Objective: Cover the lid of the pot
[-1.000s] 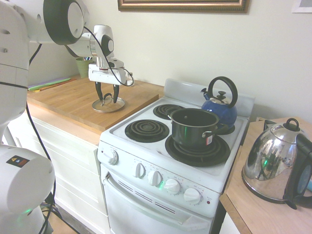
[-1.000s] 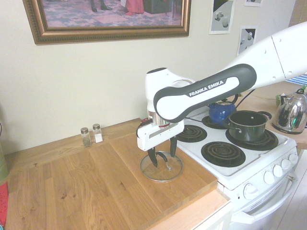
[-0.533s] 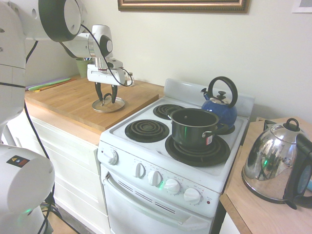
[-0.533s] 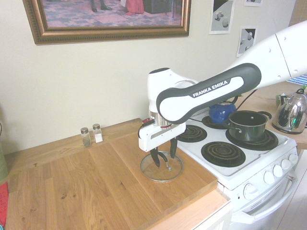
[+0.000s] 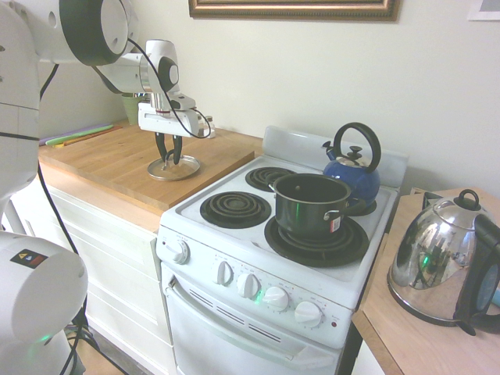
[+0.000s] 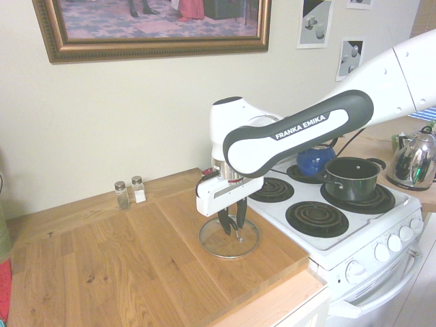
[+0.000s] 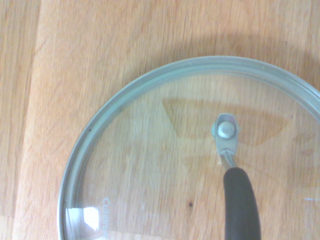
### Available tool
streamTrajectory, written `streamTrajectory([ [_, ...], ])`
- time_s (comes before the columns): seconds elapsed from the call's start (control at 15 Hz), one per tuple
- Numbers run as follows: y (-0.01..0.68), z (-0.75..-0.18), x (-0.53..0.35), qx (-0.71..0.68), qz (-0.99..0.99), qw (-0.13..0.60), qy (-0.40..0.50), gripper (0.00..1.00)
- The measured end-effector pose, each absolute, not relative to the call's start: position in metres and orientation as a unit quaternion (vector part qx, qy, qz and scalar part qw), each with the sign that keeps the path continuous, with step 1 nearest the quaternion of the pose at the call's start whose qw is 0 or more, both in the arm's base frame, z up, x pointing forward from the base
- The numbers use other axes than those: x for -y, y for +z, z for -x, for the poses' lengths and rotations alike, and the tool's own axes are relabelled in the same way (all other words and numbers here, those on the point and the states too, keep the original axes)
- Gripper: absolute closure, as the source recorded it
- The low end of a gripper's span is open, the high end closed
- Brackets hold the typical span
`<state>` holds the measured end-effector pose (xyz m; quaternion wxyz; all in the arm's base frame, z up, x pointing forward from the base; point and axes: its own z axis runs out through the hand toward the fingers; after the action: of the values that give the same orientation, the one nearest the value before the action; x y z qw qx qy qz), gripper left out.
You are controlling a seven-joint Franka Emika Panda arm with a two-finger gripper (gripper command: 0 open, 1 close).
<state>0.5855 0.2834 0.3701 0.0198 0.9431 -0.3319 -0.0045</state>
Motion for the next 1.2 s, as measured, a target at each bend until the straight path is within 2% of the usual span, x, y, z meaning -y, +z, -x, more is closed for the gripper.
streamTrajectory([
  [0.6, 0.379, -0.588, -0.276, 0.335, -0.942, 0.015, 0.000, 1.00],
  [0.87, 0.443, -0.584, -0.220, 0.354, -0.935, -0.007, 0.025, 1.00],
  [1.2, 0.529, -0.561, -0.101, 0.396, -0.916, -0.020, 0.050, 1.00],
])
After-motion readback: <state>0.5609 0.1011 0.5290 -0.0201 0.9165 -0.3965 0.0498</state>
